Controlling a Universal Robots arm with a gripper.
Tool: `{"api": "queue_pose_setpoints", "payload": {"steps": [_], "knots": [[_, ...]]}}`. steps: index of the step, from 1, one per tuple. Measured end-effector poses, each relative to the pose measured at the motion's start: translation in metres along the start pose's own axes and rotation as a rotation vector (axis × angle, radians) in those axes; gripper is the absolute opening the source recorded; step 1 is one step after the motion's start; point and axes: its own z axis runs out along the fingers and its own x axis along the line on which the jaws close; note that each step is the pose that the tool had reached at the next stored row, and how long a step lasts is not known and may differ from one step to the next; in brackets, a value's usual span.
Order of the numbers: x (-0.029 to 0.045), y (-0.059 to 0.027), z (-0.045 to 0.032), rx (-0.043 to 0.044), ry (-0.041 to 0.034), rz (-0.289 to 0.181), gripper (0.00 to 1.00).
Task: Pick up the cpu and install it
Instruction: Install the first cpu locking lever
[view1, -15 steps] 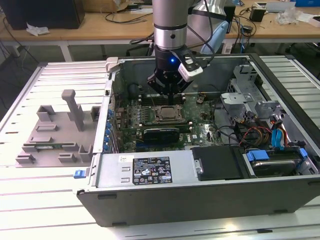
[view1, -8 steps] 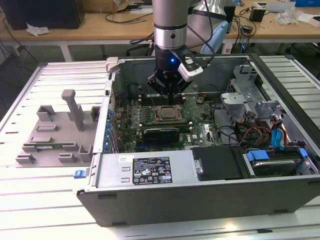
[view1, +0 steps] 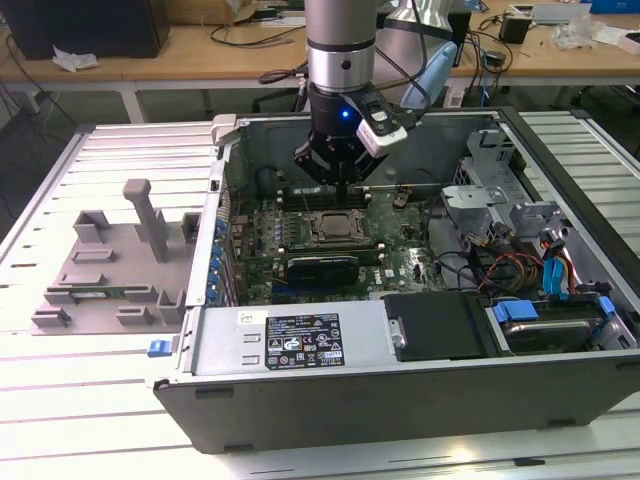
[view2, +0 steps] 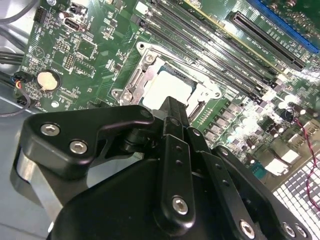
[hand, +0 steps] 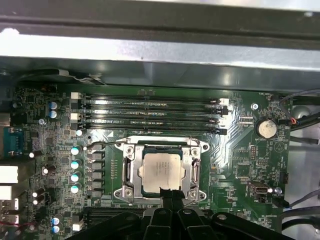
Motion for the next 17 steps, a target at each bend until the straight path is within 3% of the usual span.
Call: {"api": "queue_pose_setpoints", "payload": {"steps": [10, 13, 17], "knots": [[0.0012, -0.0001, -0.0016, 0.0002, 0.0001, 0.0, 0.11], [0.0166, 0.0004, -0.0021, 0.0002, -0.0021, 0.0, 0.11], [0.0461, 0.0013, -0.0031, 0.0002, -0.0048, 0.0, 0.11]]}}
